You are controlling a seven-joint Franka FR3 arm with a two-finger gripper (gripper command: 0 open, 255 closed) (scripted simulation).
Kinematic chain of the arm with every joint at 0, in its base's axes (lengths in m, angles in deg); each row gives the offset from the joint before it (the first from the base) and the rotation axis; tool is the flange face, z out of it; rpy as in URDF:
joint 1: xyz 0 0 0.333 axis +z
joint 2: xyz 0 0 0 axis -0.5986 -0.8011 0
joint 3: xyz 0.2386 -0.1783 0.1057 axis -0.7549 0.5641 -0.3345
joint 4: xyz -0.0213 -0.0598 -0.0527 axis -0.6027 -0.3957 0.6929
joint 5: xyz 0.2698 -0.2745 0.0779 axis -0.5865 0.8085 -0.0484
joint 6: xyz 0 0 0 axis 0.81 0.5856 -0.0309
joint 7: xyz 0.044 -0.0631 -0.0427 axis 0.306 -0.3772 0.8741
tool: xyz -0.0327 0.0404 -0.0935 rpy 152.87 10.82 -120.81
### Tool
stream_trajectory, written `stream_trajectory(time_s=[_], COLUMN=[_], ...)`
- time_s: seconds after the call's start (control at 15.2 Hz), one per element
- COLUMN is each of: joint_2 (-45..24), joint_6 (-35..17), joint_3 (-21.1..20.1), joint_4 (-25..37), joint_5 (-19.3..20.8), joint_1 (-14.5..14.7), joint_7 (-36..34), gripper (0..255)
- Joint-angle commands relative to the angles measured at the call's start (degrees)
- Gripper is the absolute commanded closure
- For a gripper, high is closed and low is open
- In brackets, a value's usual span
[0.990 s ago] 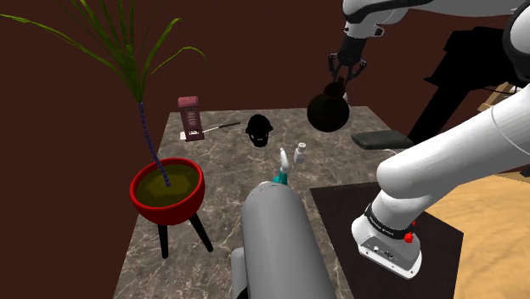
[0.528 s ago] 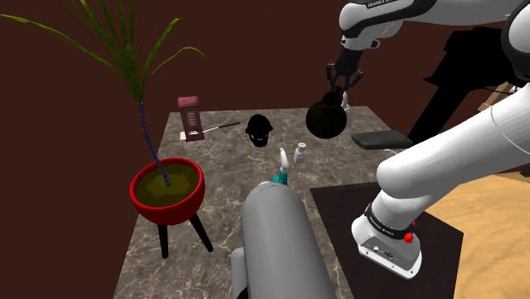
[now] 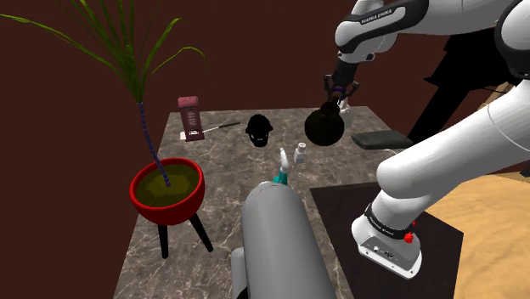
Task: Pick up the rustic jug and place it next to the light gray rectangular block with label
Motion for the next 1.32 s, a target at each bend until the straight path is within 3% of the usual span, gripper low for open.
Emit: stream_trajectory(time_s=[0.0,0.33,0.86,0.92,1.25], joint_2=[-0.41,-1.89,-1.89,-1.92,-1.89], joint_6=[-1.72,-5.63,-5.63,-5.52,-5.63], joint_3=[0.01,0.12,0.11,0.07,0.11], joint_4=[-1.02,-3.46,-3.45,-3.32,-3.46], joint_5=[-0.03,-0.11,-0.12,-0.14,-0.12], joint_1=[0.03,0.04,0.03,0.06,0.03], joint_7=[0.00,0.13,0.14,0.08,0.14], gripper=[255,255,255,0,0])
